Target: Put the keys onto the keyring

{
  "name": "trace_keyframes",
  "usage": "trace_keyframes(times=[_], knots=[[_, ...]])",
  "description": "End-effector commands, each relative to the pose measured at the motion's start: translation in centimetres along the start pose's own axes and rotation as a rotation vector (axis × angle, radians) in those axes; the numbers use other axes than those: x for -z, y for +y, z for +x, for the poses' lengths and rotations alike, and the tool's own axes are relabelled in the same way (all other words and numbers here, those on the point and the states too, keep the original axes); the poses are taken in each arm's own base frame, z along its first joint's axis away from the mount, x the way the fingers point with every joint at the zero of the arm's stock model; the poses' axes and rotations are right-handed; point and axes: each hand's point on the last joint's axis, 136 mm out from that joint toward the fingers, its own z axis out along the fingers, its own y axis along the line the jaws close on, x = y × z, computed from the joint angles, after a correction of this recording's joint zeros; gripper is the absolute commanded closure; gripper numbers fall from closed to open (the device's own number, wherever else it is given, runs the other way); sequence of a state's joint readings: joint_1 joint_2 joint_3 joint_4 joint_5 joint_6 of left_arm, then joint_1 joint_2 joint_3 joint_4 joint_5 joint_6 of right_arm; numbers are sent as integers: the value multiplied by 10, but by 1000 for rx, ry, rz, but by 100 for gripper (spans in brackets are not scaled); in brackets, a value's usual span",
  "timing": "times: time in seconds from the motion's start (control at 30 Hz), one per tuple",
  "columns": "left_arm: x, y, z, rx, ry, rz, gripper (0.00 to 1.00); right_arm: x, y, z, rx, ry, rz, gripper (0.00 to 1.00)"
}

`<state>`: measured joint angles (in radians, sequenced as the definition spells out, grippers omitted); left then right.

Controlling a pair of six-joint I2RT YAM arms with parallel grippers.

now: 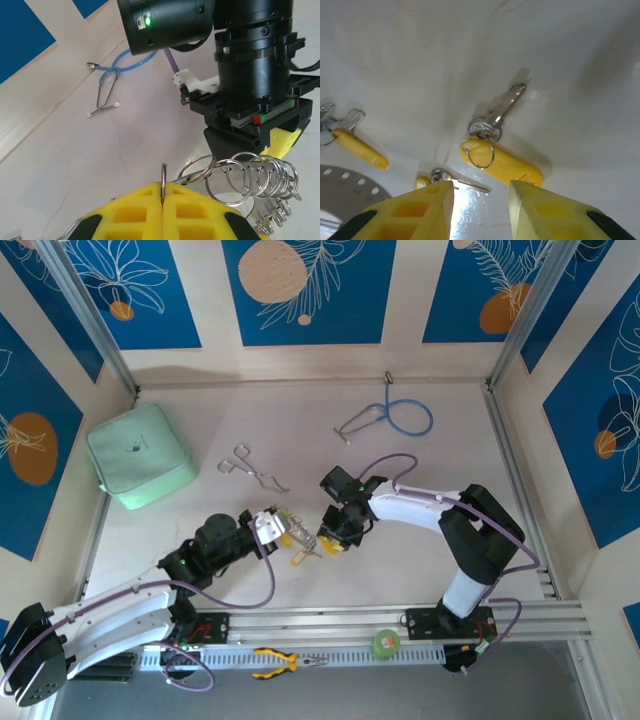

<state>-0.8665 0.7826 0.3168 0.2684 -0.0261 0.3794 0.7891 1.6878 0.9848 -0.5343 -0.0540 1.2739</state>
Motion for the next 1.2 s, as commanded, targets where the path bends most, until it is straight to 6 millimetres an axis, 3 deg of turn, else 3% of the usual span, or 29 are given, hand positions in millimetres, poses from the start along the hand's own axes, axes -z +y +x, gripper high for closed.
trace_keyframes(times=[0.0,0.3,0.6,0.8,0.93,1.1,1.17], knots=[[1,-4,-15,-28,-62,25,100,-3,1,0,-40,24,1,66],[1,-6,-15,-35,-63,36,100,-10,0,-8,-39,22,15,74],[1,-8,-15,-36,-60,45,100,-4,-2,-15,-1,-8,9,100],[1,-9,-14,-36,-59,48,100,14,-13,-15,63,-50,27,100],[0,-8,-14,-37,-58,46,100,27,-32,-15,130,-67,64,100],[-1,-8,-14,-39,-57,48,100,33,-54,-16,168,-39,107,100],[-1,-8,-14,-39,-58,46,100,32,-52,-17,174,-27,89,100]])
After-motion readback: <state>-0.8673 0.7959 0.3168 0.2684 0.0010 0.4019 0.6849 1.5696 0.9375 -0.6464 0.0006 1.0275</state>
